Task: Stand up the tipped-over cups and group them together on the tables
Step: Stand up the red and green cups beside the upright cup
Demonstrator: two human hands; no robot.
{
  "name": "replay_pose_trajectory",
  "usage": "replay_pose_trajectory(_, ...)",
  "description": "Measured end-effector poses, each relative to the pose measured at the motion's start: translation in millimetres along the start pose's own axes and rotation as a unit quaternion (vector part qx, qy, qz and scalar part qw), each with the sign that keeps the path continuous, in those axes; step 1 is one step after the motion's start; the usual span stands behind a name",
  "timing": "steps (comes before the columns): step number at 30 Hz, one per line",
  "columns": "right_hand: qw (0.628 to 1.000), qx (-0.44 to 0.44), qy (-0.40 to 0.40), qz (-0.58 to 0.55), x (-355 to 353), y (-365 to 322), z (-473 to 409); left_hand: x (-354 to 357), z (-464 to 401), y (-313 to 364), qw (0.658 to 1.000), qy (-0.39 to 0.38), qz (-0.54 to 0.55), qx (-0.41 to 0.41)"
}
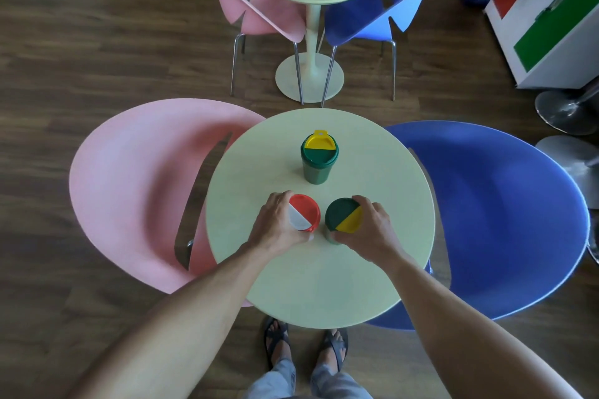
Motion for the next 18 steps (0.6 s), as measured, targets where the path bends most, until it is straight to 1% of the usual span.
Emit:
replay_pose_trajectory(3, 1.000, 0.003, 0.007, -0.004, 4.2, -6.1, 2.4, 3.1, 2.2, -0.4, 1.000, -0.003, -0.017, -0.024)
replay_pose_trajectory(7, 1.000, 0.009, 0.004, -0.009, 7.2, -6.5, 4.7, 3.8, 4.1, -2.1, 1.000, 0.004, -0.013, -0.026)
replay_pose_trajectory(14, 1.000, -0.008, -0.014, 0.005, 5.5, -11.5, 5.9, 2.4, 4.9, -1.2, 1.000, 0.009, -0.006, -0.026)
replay_pose_trajectory(18, 1.000, -0.016, -0.015, 0.021, 7.5, -9.1, 6.2, 5.2, 7.6, -2.9, 0.999, -0.005, -0.032, -0.025)
Point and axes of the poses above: each hand's wrist, its own z-axis away from the middle knuckle, its own x-axis out of the palm, y = z × x, the point moved 8 cm from there along -z, towards the middle knuckle, and after that the axes turned 4 degrees about z, right-handed, at the moved point
